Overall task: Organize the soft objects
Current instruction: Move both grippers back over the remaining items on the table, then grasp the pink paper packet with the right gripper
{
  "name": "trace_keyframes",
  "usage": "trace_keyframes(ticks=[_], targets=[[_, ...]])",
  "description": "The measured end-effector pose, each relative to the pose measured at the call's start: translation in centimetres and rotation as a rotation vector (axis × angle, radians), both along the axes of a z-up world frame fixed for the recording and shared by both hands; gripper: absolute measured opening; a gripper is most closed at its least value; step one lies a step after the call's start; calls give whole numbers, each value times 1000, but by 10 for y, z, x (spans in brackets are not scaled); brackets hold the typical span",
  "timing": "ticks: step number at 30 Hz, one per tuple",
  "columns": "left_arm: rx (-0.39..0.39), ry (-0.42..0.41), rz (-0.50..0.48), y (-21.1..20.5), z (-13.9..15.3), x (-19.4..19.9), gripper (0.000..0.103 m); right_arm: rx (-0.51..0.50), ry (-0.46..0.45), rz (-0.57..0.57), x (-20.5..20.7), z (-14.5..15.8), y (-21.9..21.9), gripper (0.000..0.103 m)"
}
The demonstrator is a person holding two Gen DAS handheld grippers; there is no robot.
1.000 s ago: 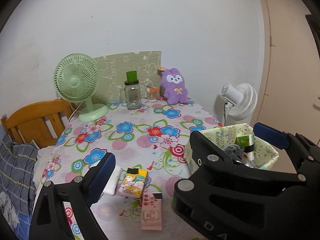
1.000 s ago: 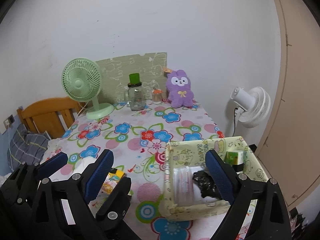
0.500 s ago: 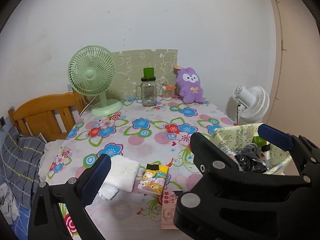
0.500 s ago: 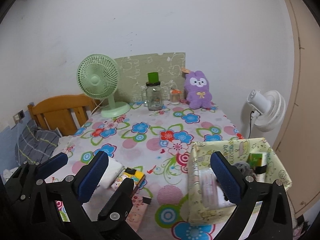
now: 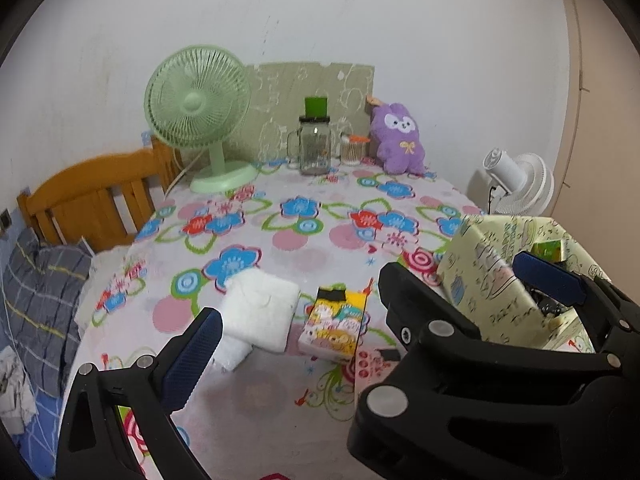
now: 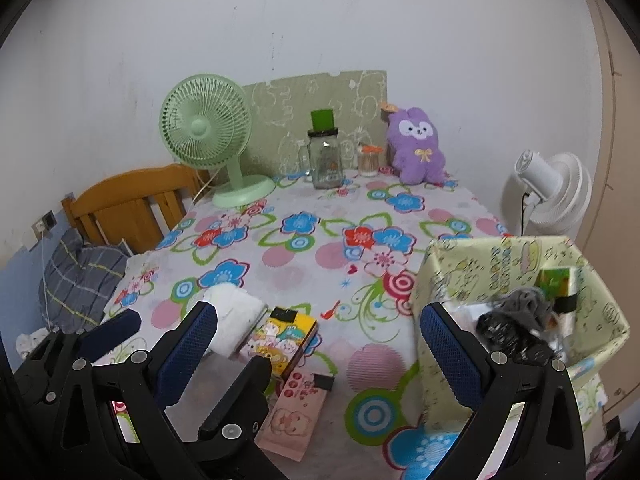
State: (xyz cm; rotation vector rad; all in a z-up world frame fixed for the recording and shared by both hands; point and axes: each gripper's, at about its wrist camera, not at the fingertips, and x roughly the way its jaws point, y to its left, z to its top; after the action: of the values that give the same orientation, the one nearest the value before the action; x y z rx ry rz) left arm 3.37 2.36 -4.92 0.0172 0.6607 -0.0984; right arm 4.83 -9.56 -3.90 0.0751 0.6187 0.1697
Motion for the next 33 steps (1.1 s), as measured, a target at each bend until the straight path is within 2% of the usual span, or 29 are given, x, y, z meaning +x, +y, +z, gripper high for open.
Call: trace_keyframes(ticks=[9, 22, 30, 33], targets=[[-9, 50, 28, 15, -27, 3, 101, 17, 68, 36, 8, -29, 15, 103], [22, 132, 31, 22, -64, 8, 101, -26, 180, 66, 19, -74, 25, 102], [21, 174, 43, 26, -76, 13, 99, -31, 236, 77, 27, -89, 29, 90], [24, 201, 53, 26, -81, 18, 99, -32, 265, 74, 30, -93, 30, 81]])
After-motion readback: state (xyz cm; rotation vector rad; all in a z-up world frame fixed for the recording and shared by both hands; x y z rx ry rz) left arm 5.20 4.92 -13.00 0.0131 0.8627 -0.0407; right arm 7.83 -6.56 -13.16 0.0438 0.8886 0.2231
